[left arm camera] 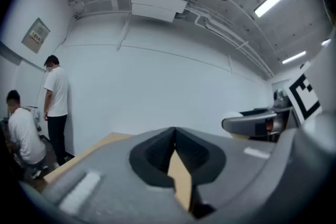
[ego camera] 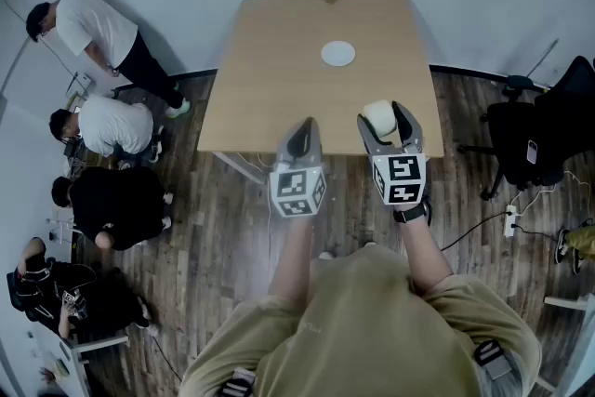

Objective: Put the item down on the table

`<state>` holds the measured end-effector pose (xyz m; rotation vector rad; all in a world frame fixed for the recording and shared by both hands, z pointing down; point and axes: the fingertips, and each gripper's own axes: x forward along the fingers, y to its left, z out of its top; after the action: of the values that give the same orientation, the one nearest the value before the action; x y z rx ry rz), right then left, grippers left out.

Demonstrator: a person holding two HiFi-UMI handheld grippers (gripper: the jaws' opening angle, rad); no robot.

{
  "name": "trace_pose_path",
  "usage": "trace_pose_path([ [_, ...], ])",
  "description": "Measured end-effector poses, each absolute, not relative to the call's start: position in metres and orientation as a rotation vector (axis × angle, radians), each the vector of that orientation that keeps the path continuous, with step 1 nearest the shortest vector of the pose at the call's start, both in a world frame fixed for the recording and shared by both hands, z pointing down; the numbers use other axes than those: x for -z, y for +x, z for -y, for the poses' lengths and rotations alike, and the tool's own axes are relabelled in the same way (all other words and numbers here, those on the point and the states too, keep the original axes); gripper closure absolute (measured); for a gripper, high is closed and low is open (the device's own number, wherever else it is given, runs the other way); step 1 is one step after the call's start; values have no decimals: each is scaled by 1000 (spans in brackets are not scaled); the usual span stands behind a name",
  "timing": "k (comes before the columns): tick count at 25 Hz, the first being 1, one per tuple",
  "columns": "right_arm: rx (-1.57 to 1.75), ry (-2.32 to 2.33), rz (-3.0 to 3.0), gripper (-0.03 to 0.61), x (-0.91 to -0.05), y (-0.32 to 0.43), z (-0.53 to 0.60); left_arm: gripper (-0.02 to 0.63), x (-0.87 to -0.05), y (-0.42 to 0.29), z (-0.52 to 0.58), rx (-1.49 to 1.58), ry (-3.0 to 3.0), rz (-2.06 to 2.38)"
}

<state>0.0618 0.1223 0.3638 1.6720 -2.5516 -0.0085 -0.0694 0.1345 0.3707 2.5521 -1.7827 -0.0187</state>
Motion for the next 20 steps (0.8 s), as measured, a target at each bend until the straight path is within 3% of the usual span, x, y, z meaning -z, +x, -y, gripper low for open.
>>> trace_pose_path([
  [12,-107,1697,2637,255,-372,125,-118,611,-383,-8,-137,-38,2515,1794],
  [20,-245,1664,2631,255,-409,125,-114,611,-412,-10,-138,-130,2457,1804],
])
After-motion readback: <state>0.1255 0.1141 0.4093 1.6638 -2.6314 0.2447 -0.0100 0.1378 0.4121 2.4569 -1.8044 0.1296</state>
